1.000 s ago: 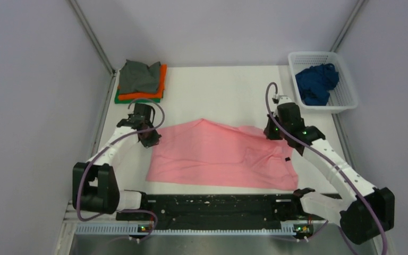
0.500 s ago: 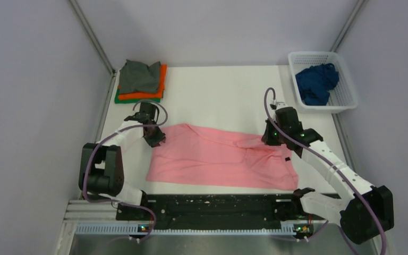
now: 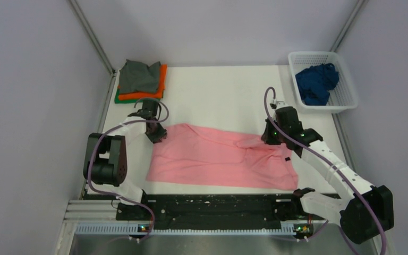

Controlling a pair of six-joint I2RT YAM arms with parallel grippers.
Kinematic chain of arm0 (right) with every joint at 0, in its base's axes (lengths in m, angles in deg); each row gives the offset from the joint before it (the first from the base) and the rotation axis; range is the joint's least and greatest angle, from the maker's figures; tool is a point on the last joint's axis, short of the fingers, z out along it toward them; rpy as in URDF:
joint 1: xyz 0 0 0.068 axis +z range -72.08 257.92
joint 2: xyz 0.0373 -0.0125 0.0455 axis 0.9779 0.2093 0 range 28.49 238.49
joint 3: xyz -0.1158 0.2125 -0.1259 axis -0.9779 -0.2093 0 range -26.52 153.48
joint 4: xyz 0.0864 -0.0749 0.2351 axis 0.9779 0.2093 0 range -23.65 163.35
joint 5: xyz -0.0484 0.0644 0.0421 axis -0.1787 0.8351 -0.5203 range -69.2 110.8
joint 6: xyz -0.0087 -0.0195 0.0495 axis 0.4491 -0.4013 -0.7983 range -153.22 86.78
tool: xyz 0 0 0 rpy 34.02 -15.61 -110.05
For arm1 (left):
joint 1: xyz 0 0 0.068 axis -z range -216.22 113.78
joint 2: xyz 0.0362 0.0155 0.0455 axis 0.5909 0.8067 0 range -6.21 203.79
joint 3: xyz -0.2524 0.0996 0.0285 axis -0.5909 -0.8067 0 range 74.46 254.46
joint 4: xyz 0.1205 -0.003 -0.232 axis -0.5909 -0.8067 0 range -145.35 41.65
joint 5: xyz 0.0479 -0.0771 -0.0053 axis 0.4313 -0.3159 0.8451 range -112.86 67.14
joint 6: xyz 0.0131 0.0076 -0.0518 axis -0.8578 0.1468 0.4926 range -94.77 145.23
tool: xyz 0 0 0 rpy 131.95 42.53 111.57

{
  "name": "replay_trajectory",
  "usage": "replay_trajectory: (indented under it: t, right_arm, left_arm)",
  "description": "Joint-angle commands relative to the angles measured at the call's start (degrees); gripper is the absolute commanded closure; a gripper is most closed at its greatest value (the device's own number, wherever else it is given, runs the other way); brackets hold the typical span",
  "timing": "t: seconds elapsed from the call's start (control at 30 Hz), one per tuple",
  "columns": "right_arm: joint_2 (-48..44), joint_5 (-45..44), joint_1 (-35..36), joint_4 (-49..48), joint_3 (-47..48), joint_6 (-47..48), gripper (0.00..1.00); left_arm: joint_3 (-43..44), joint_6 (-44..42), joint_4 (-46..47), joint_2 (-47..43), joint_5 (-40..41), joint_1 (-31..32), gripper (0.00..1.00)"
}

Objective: Fold and stack the t-shirts
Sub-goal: Fold the other side of the tshirt into a rectangle

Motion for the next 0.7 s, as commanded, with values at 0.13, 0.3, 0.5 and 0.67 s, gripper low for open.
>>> replay_trajectory:
  t: [0.13,0.3,0.5,0.67]
  right_arm:
    - [-1.0,-0.6,0.5,-0.9,1.8,-0.3,1.00]
    - [-0.9,-2.8,0.5,0.3,2.1,-0.4,1.00]
    - [-0.6,-4.2,0.4,1.7,2.5,-0.3,1.00]
    - [0.0,-4.3,0.4,1.7,2.6,-0.3,1.00]
  left_arm:
    - [4.9,0.2,3.2,3.8,0.6,0.2,0.68]
    - [5.5,-0.3,2.3,4.1,-1.5,0.2,1.00]
    - [7.1,-2.2,-2.2,0.1,-1.2,0.2,1.00]
    - [10.8,-3.9,-7.0,2.4,2.0,0.1,0.96]
